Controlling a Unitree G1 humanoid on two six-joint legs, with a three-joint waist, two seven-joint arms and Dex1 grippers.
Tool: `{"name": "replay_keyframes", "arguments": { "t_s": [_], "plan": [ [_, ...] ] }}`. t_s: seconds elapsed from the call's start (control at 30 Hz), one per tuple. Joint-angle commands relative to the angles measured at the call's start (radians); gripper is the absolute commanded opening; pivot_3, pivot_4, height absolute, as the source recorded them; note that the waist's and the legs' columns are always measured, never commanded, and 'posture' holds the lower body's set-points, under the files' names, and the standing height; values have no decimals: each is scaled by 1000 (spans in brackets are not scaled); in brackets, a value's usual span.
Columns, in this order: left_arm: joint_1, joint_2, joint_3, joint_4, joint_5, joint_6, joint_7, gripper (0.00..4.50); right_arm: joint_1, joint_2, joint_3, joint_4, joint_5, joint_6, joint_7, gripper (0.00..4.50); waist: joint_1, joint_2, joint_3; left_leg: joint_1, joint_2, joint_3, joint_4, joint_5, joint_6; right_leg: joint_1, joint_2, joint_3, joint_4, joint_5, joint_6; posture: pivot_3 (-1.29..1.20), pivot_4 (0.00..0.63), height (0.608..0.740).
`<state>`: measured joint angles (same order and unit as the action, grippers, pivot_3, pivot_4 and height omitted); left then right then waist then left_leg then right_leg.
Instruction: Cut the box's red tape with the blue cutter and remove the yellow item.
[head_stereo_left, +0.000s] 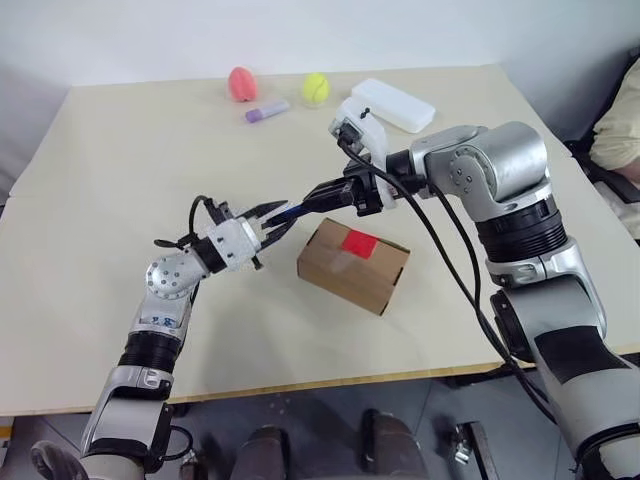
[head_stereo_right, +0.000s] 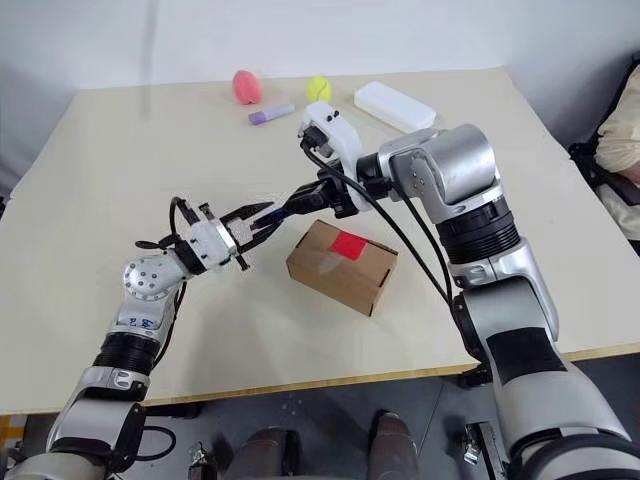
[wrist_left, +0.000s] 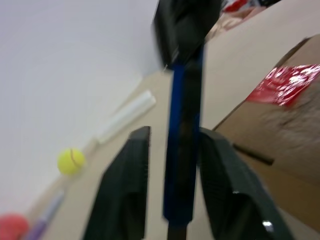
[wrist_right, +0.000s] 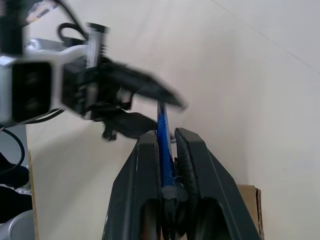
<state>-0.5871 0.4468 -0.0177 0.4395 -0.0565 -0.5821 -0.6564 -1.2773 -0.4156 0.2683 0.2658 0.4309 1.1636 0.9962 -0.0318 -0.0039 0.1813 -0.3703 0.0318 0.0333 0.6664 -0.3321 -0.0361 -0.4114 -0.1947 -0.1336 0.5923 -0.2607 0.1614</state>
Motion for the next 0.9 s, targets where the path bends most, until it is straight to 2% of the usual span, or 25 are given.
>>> {"name": "replay_keyframes", "arguments": {
  "t_s": [0.03, 0.23, 0.27, 0.33, 0.43, 0.6, 0.8, 0.9],
  "plan": [
    [-16, 16, 38, -73, -45, 86, 17, 2609, -14, -19, -45, -35, 12, 6, -12, 163, -1, 0, 0, 0, 0, 0, 0, 0, 0, 0, 0, 0, 0, 0, 0, 0, 150, 740],
    [-7, 124, 132, -141, -134, 220, -29, 4391, -14, -61, -106, -40, 11, 14, -46, 163, -1, 0, 0, 0, 0, 0, 0, 0, 0, 0, 0, 0, 0, 0, 0, 0, 150, 740],
    [0, 143, 148, -152, -155, 239, -41, 4500, -13, -66, -115, -43, 10, 14, -53, 163, -1, 0, 0, 0, 0, 0, 0, 0, 0, 0, 0, 0, 0, 0, 0, 0, 150, 740],
    [40, 183, 179, -198, -221, 319, -88, 4500, -9, -75, -136, -47, 12, 18, -72, 163, -2, 0, 0, 0, 0, 0, 0, 0, 0, 0, 0, 0, 0, 0, 0, 0, 150, 740],
    [131, 223, 175, -363, -345, 536, -156, 4500, 15, -98, -193, -76, 21, 46, -118, 163, -4, 0, 0, 0, 0, 0, -2, 0, 0, -1, 0, 0, 0, 0, 0, 0, 150, 740],
    [206, 221, 124, -626, -495, 836, -163, 4500, 63, -120, -302, -178, 58, 142, -202, 163, 10, -1, 0, -2, 0, -1, -1, 0, 0, -1, 0, 0, -1, 0, 1, 0, 150, 740],
    [115, 137, 6, -719, -489, 1022, -99, 4500, 138, -159, -404, -343, 112, 275, -279, 163, 9, -1, 0, -1, 0, 0, 0, 0, 0, 0, 0, 1, 0, 0, 1, 0, 150, 740],
    [61, 110, -54, -714, -431, 1037, -89, 3897, 175, -184, -435, -416, 135, 326, -306, 163, 8, -1, 0, -1, 0, 0, 0, 0, 0, 0, 0, 1, 0, 0, 1, 0, 150, 740]
  ]
}}
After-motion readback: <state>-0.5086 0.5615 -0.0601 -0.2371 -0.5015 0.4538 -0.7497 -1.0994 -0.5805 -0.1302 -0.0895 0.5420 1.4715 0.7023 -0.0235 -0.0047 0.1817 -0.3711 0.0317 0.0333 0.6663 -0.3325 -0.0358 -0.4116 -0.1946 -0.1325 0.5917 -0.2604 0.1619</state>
